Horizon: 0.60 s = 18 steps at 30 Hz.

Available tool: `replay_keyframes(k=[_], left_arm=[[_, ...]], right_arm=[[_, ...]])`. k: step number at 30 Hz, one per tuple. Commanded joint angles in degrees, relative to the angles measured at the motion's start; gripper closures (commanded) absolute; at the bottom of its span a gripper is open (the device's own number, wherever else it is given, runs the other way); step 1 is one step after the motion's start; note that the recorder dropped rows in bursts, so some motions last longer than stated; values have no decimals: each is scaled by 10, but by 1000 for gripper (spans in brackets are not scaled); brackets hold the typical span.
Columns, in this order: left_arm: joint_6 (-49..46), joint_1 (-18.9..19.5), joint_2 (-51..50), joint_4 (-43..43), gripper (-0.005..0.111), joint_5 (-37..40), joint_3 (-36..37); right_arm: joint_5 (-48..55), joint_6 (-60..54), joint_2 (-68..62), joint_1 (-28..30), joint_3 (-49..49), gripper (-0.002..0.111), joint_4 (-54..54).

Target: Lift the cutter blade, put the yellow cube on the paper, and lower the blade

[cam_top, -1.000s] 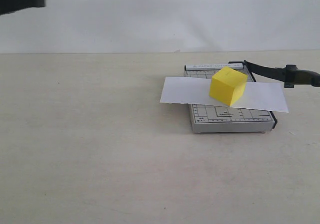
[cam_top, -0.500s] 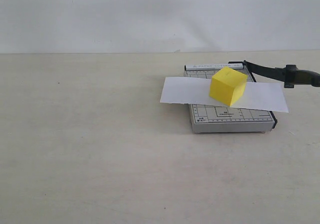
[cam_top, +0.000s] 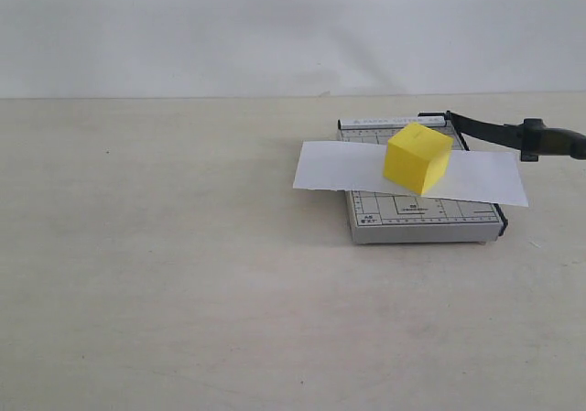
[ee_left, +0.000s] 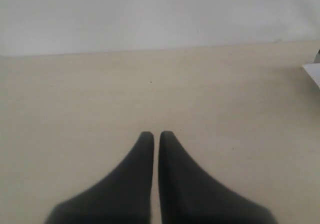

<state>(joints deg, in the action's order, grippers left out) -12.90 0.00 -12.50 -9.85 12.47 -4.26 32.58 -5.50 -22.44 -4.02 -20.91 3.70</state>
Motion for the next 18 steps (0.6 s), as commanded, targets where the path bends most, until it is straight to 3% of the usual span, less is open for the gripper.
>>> replay_keyframes(k=[1, 7, 9, 14, 18], left_arm=[[7, 1, 5, 3, 102, -4, 22], [7, 1, 5, 2, 102, -15, 36], [7, 1, 5, 2, 102, -25, 43], [11, 1, 5, 2, 102, -60, 43], [11, 1, 5, 2, 102, -87, 43]], right_arm=[[-18, -5, 5, 1, 2, 108, -2], [-64, -8, 5, 1, 2, 106, -2], [-86, -10, 5, 1, 2, 96, -2], [-141, 0, 2, 1, 2, 56, -2], [-157, 45, -36, 1, -19, 53, -4]])
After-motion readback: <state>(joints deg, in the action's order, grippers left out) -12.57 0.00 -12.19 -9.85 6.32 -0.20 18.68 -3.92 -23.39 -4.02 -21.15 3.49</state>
